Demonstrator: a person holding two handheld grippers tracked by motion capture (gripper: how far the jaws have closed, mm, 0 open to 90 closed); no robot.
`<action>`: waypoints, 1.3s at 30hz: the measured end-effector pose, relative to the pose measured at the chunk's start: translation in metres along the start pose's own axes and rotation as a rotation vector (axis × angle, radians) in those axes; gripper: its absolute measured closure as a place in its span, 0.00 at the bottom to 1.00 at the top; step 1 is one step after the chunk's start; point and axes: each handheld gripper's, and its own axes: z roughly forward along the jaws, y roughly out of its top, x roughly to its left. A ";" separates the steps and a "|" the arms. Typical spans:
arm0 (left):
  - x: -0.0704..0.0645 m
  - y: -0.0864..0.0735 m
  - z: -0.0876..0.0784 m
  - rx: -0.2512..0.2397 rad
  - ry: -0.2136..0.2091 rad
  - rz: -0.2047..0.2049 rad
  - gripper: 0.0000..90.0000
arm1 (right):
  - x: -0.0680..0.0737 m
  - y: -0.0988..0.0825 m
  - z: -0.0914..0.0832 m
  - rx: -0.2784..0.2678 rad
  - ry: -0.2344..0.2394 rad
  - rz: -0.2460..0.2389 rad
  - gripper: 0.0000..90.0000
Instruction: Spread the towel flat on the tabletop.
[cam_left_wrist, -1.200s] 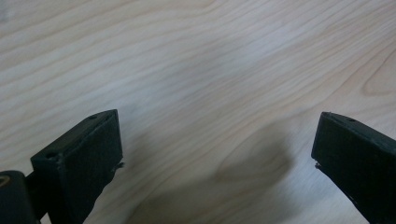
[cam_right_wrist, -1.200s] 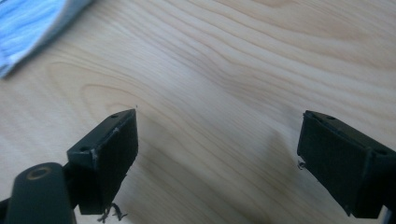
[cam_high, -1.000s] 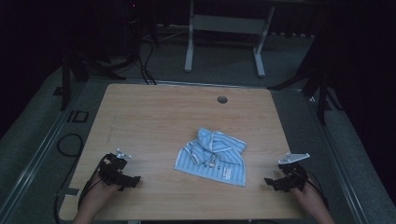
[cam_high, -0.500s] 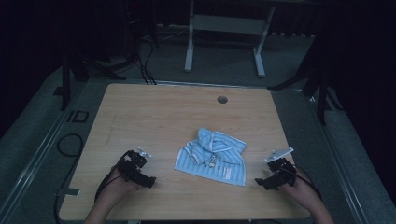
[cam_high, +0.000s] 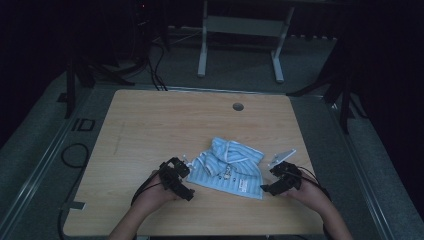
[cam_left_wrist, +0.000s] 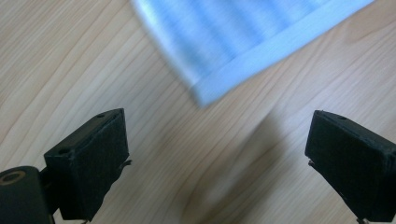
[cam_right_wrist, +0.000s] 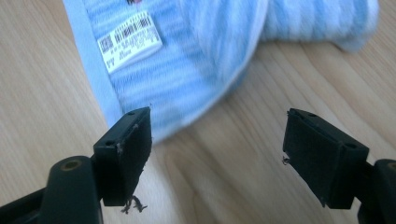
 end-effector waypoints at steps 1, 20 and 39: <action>-0.005 0.008 0.002 -0.006 -0.003 0.016 0.12 | 0.001 0.005 0.004 0.009 0.003 -0.017 0.30; -0.021 0.079 0.028 -0.073 -0.023 0.047 0.36 | 0.003 0.058 0.013 -0.046 -0.066 -0.099 0.53; -0.014 0.079 0.021 -0.148 -0.036 0.027 0.93 | 0.010 0.091 0.032 0.013 -0.080 -0.178 0.95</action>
